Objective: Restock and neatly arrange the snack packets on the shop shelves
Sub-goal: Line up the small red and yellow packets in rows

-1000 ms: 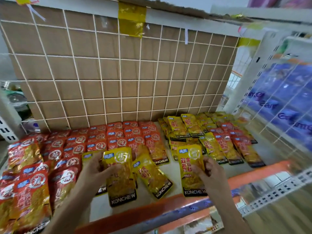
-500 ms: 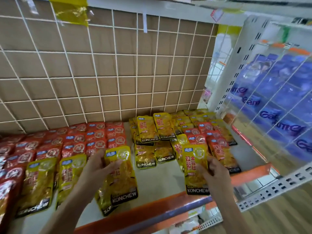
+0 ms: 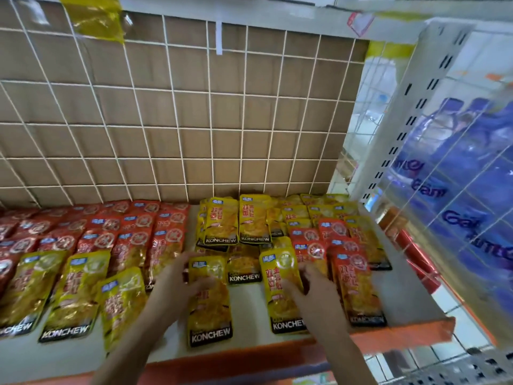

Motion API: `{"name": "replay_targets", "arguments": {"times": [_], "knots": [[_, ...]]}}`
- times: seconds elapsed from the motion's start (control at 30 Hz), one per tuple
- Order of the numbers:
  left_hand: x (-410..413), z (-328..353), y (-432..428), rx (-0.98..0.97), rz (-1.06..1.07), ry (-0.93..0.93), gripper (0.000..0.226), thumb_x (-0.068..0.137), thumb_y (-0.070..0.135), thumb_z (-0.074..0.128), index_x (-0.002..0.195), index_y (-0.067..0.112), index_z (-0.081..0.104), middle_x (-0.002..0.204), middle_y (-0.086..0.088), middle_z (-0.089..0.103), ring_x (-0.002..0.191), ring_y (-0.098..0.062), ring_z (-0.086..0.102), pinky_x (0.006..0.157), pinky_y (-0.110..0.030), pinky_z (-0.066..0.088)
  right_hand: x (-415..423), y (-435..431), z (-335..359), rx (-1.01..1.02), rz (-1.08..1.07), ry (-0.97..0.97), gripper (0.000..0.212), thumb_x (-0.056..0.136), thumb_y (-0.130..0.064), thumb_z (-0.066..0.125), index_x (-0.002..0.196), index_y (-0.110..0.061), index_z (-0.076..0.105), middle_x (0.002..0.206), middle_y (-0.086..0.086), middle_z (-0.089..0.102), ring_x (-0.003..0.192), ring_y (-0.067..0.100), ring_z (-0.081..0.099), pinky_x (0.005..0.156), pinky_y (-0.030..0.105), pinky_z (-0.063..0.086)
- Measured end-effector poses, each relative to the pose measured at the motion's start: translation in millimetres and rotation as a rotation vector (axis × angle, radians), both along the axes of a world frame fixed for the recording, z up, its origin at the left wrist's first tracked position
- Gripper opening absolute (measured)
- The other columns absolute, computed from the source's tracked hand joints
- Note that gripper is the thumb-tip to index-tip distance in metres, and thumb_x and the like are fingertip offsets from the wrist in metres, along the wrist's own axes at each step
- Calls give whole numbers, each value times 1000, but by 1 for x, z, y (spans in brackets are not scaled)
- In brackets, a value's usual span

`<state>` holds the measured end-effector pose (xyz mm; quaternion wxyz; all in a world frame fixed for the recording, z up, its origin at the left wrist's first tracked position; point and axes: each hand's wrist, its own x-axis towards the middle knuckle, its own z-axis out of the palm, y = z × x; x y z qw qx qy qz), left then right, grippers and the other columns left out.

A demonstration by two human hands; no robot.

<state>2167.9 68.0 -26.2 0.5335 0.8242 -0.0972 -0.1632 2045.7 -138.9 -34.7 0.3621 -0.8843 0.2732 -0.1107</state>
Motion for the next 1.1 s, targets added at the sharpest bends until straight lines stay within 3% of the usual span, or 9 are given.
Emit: {"name": "replay_targets", "arguments": {"times": [0.27, 0.37, 0.47, 0.57, 0.7, 0.77, 0.83, 0.9, 1.1], "knots": [[-14, 10, -8, 268, -6, -274, 52, 74, 17, 76, 123, 17, 56, 102, 4, 45, 73, -4, 50, 49, -8, 42, -1, -2, 9, -288, 55, 78, 58, 84, -62, 48, 128, -25, 42, 122, -9, 51, 105, 10, 55, 80, 22, 42], [-12, 4, -3, 378, -7, -374, 51, 70, 26, 79, 117, 20, 61, 108, 3, 44, 99, -19, 50, 74, -18, 40, -5, -2, 12, -346, 46, 50, 61, 81, -64, 49, 129, -29, 40, 120, -11, 49, 101, 7, 56, 70, 17, 38], [-13, 0, -1, 422, -33, -496, 48, 65, 21, 83, 109, 17, 66, 109, -4, 56, 106, -30, 50, 85, -40, 40, -8, -7, 9, -348, 30, -48, 55, 80, -60, 55, 123, -26, 48, 109, -9, 55, 83, 8, 60, 60, 13, 38], [-20, 5, -10, 324, -96, -605, 35, 70, 10, 79, 103, 16, 67, 104, 2, 57, 99, -25, 55, 80, -36, 42, -17, -21, 4, -366, 2, -191, 37, 78, -49, 63, 100, -20, 62, 83, -7, 61, 57, 5, 53, 47, 6, 33], [-31, 18, -42, 198, -165, -638, 23, 82, 14, 68, 105, 20, 66, 104, 15, 52, 100, -9, 51, 78, -13, 35, -33, -51, 2, -355, -120, -224, 27, 73, -22, 78, 95, -16, 64, 84, 1, 66, 66, 21, 63, 52, 29, 47], [-35, 21, -64, 185, -264, -634, 24, 86, 20, 64, 110, 22, 63, 109, 15, 51, 108, -9, 49, 85, -16, 39, -40, -64, 3, -401, -153, -216, 27, 72, -17, 78, 95, -12, 64, 86, 6, 66, 69, 27, 65, 55, 33, 50], [-39, 23, -86, 208, -344, -610, 27, 90, 26, 58, 117, 25, 58, 123, 11, 49, 125, -11, 41, 103, -27, 35, -45, -74, 7, -381, -209, -165, 30, 76, -21, 75, 101, -8, 63, 95, 10, 65, 79, 32, 65, 63, 37, 51], [-41, 25, -108, 256, -404, -596, 32, 93, 29, 53, 124, 26, 53, 136, 7, 44, 134, -11, 30, 105, -22, 25, -47, -81, 9, -335, -262, -95, 37, 79, -28, 72, 107, -7, 61, 104, 11, 63, 87, 34, 64, 67, 35, 48], [-32, 12, -156, 510, -522, -661, 61, 91, 48, 48, 143, 22, 31, 141, 3, 34, 132, -16, 27, 111, -33, 25, -47, -85, 5, -274, -255, 70, 70, 77, -60, 59, 132, -21, 42, 136, 1, 44, 119, 24, 49, 87, 39, 47]]}}
